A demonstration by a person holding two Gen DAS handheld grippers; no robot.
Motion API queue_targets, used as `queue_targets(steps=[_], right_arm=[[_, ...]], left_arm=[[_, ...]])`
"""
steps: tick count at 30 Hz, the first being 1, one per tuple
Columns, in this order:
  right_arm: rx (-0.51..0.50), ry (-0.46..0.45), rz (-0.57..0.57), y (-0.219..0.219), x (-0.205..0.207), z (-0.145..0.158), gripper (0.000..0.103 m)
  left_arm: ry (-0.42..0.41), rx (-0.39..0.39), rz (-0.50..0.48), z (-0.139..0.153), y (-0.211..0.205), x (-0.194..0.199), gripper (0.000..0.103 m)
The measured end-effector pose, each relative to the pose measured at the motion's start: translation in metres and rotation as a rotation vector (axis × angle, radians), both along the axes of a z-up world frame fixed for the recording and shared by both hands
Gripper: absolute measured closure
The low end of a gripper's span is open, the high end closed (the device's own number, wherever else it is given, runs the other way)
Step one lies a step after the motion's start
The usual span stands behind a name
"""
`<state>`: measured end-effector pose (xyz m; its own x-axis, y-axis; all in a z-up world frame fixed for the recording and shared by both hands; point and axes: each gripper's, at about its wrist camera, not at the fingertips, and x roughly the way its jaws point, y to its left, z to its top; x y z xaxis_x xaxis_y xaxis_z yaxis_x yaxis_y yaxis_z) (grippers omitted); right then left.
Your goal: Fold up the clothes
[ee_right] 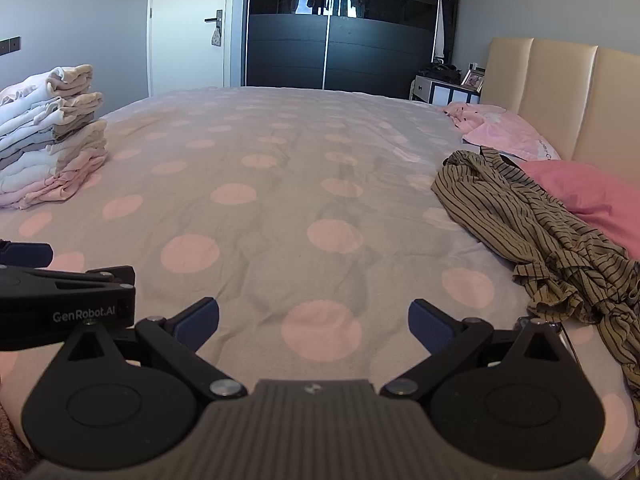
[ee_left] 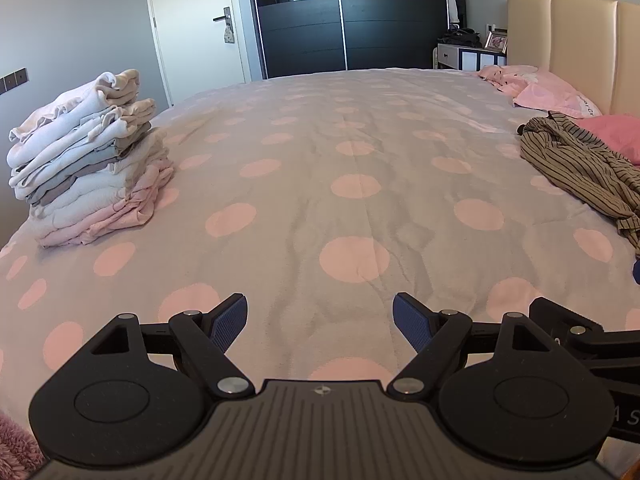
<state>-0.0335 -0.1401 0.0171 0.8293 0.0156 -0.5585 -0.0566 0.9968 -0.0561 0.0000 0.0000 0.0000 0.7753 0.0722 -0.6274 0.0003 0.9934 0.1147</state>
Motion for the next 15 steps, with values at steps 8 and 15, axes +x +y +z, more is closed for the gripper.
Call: queue_targets(steps=[8, 15], right_arm=[[0.000, 0.005, 0.000, 0.0013, 0.0016, -0.0034, 0.001], [-0.010, 0.004, 0.001, 0.0022, 0.0017, -0.0036, 0.001]], left_arm=[[-0.004, 0.013, 0.000, -0.0019, -0.0018, -0.0004, 0.023], [0.002, 0.013, 0.000, -0.0009, -0.0010, -0.0003, 0.023]])
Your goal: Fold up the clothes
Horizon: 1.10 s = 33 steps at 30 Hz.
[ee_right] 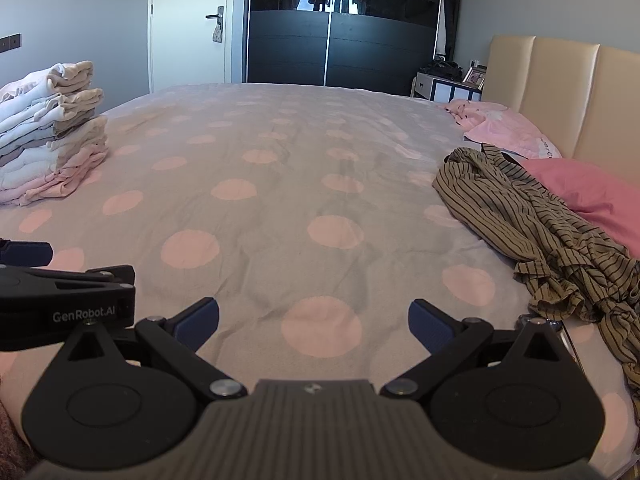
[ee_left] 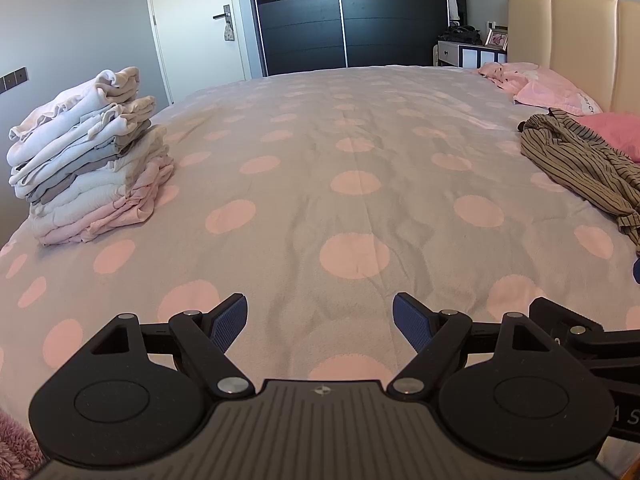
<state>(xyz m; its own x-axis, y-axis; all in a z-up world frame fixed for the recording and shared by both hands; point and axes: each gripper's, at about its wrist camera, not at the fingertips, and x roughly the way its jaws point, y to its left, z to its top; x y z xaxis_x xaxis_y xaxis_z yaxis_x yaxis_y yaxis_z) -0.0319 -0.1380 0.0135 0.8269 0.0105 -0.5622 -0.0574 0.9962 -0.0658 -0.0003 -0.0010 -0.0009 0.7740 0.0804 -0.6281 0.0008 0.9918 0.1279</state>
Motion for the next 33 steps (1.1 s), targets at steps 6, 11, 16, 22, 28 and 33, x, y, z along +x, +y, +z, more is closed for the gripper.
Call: queue_targets(steps=[6, 11, 16, 22, 28, 33], right_arm=[[-0.016, -0.011, 0.000, 0.0024, -0.0022, 0.0008, 0.001], [-0.037, -0.008, 0.009, 0.0046, -0.0022, 0.0005, 0.002], [-0.014, -0.006, 0.002, 0.0007, -0.0013, 0.0001, 0.001], [-0.029, -0.026, 0.011, 0.0020, -0.0036, 0.0001, 0.001], [-0.022, -0.023, 0.011, 0.0021, -0.0039, 0.0009, 0.001], [-0.012, -0.005, 0.008, 0.0010, -0.0019, 0.0019, 0.002]], left_arm=[[-0.013, -0.008, 0.005, 0.0006, 0.0003, -0.0020, 0.023], [-0.010, 0.003, 0.001, 0.0004, 0.0005, -0.0026, 0.025], [0.002, -0.033, 0.012, 0.0006, 0.0034, -0.0008, 0.028], [-0.006, -0.028, 0.007, 0.0011, 0.0023, -0.0018, 0.029], [0.004, -0.040, 0.016, -0.0001, 0.0030, -0.0013, 0.029], [0.009, -0.042, 0.017, -0.0004, 0.0029, -0.0008, 0.029]])
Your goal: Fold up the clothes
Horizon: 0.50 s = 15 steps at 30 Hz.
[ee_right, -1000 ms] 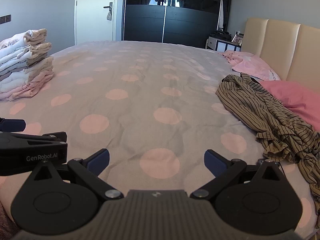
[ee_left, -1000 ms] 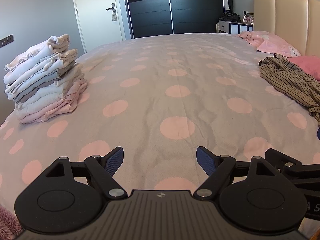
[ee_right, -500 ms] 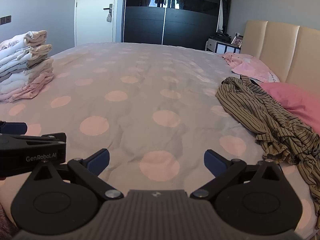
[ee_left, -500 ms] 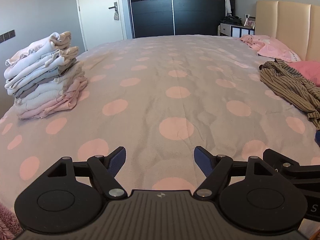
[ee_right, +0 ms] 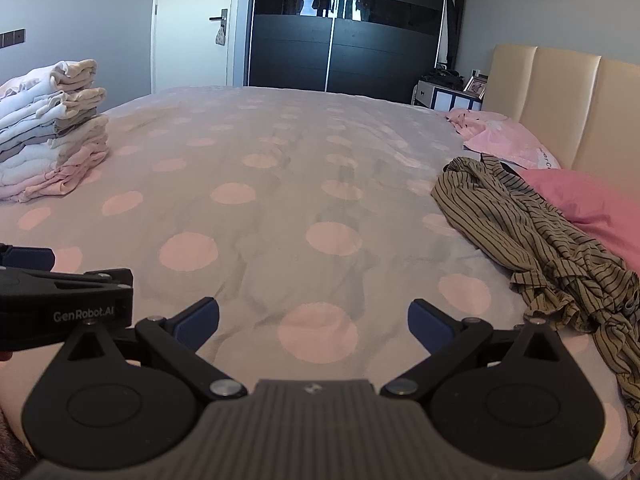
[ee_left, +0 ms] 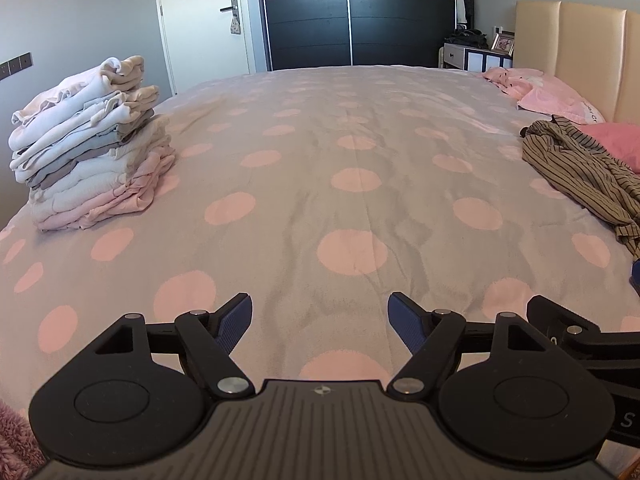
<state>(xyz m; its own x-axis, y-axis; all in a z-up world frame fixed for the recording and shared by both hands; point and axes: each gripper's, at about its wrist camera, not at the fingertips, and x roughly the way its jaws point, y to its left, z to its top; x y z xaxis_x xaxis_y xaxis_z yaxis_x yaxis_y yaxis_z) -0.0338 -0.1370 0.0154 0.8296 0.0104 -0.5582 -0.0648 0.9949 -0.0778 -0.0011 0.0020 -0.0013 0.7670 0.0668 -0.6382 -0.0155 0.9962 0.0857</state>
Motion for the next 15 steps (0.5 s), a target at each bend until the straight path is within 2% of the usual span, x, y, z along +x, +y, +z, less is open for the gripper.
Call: queue_targets(steps=[15], right_arm=[[-0.011, -0.010, 0.001, 0.0007, -0.0003, -0.0031, 0.001]], left_arm=[[0.011, 0.013, 0.000, -0.0029, -0.0020, 0.0006, 0.029]])
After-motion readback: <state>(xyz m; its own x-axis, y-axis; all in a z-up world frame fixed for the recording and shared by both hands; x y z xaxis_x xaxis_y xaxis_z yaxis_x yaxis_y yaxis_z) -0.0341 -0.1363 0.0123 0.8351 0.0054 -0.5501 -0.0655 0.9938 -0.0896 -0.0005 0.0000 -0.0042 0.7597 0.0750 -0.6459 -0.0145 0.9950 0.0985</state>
